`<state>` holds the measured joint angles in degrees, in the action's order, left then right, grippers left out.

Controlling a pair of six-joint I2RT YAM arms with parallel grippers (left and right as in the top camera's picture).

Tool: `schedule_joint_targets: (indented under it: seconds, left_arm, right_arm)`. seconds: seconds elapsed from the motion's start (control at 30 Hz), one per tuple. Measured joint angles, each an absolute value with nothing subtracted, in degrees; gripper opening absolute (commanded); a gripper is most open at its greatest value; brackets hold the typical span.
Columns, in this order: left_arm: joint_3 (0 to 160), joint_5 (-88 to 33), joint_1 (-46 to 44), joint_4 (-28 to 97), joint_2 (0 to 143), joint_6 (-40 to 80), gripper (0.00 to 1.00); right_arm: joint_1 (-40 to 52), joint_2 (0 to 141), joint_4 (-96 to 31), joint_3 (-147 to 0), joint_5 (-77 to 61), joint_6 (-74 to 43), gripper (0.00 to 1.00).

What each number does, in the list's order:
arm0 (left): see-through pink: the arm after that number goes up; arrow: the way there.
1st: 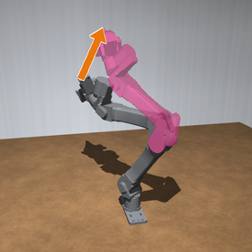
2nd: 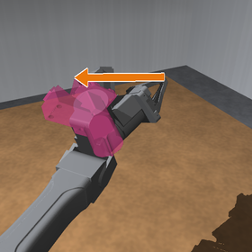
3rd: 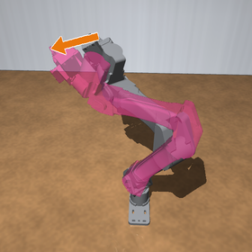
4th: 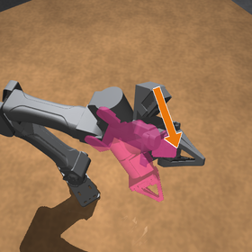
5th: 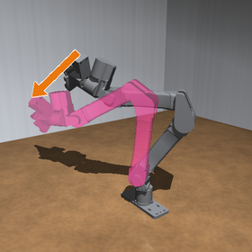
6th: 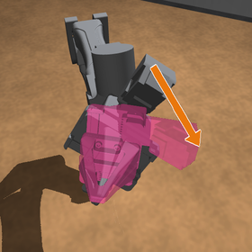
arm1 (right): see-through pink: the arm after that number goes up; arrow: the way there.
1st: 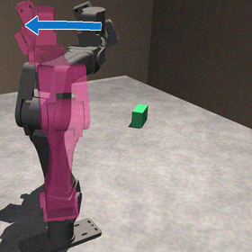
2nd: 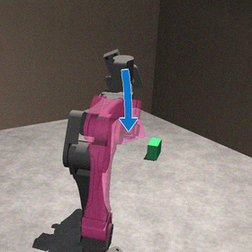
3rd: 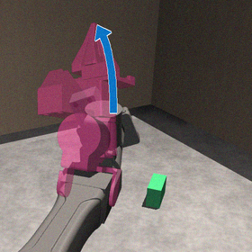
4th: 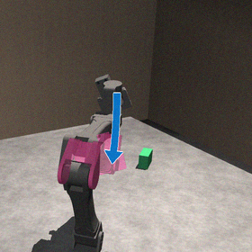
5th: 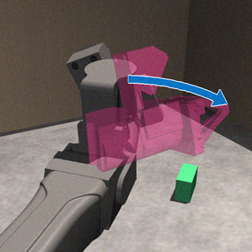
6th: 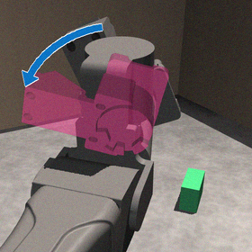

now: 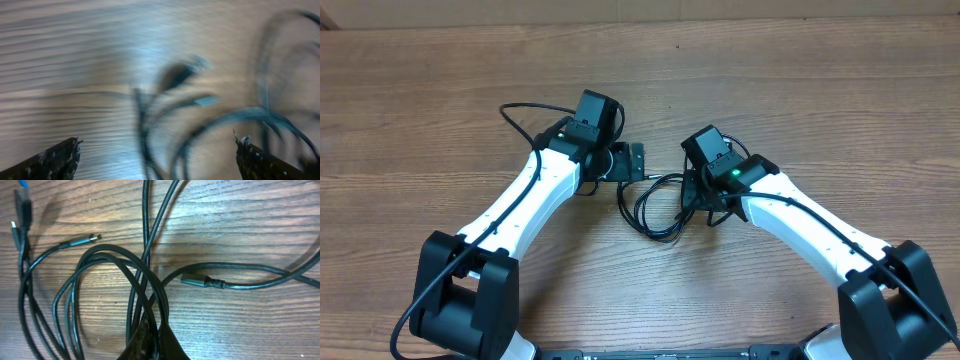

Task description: Untangle cables

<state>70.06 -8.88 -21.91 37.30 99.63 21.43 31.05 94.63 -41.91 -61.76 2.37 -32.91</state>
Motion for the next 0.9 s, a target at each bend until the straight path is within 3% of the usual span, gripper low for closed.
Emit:
schedule_joint_targets:
  seconds: [0.27,0.73,0.9]
  left_arm:
    - [70.1,-23.3,-22.2,37.4,99.6,12.3,1.00]
    - [70.1,-20.2,-28.2,32.8,100.2,3.4,1.00]
    - [70.1,-20.6,-30.9,33.0,100.6,6.0,1.00]
  right_arm:
    - [28.5,93.9,-45.3,-63.4,2.4,-32.1,0.04]
    - [27.7,93.6,-51.2,-66.0,2.7,-31.5,0.04]
    - [23.2,93.6,-60.6,-66.8,6.5,-32.4,0.17]
